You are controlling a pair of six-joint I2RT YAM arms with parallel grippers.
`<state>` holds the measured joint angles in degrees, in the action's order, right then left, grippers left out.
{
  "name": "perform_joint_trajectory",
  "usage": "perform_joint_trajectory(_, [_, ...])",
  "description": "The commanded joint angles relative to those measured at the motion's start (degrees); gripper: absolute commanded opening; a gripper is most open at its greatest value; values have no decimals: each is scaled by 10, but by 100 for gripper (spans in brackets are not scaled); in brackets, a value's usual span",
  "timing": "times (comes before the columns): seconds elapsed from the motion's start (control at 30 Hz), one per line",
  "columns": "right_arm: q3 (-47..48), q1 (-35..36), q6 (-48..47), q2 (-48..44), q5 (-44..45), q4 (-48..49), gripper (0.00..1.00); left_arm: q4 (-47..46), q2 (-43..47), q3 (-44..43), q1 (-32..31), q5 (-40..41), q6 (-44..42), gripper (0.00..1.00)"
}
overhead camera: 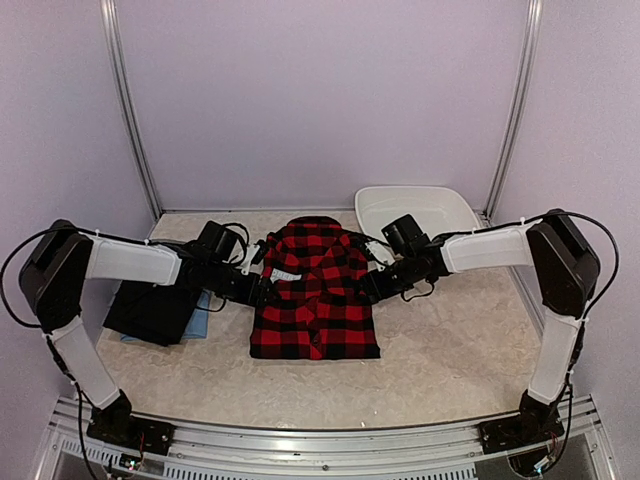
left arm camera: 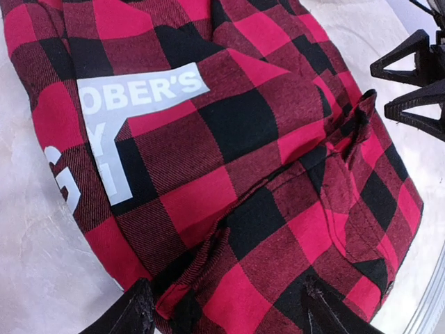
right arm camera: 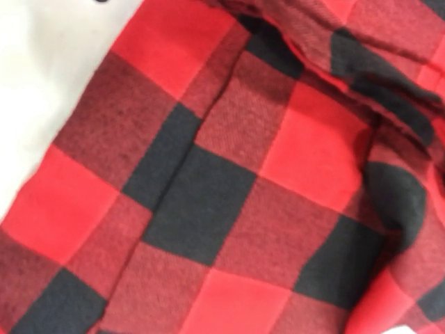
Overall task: Fold and stack the long sleeve shirts
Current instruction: Smooth out the 2/3-rectangle-folded shirt at the center of the board.
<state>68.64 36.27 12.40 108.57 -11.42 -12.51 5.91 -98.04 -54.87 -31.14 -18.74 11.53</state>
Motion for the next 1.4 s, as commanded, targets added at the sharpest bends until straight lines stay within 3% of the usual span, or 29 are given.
perform_joint_trajectory(0.0, [13,-3,-3,16,-11,-18,63,13,-35,-23,9,-21,13,65])
perform_joint_trajectory(0.33, [10,-4,-13,32,-48,-10,50,13,-57,-18,15,-48,8,40])
perform_joint_trajectory(0.6, [19,-4,-17,42,-66,-10,26,9,-66,-20,20,-72,2,26])
perform_joint_trajectory(0.73, [17,-3,-16,32,-64,-13,1,5,-61,-18,24,-92,2,16])
perform_joint_trajectory(0.83, [16,-3,-20,18,-61,-19,0,2,-52,-18,27,-105,1,11])
perform_joint_trajectory(0.93, [18,-3,-24,1,-55,-29,0,7,-42,-22,30,-116,-5,0])
perform_joint_trajectory(1.37, [61,-6,-46,-36,-7,-75,0,12,-2,-42,56,-122,-1,0])
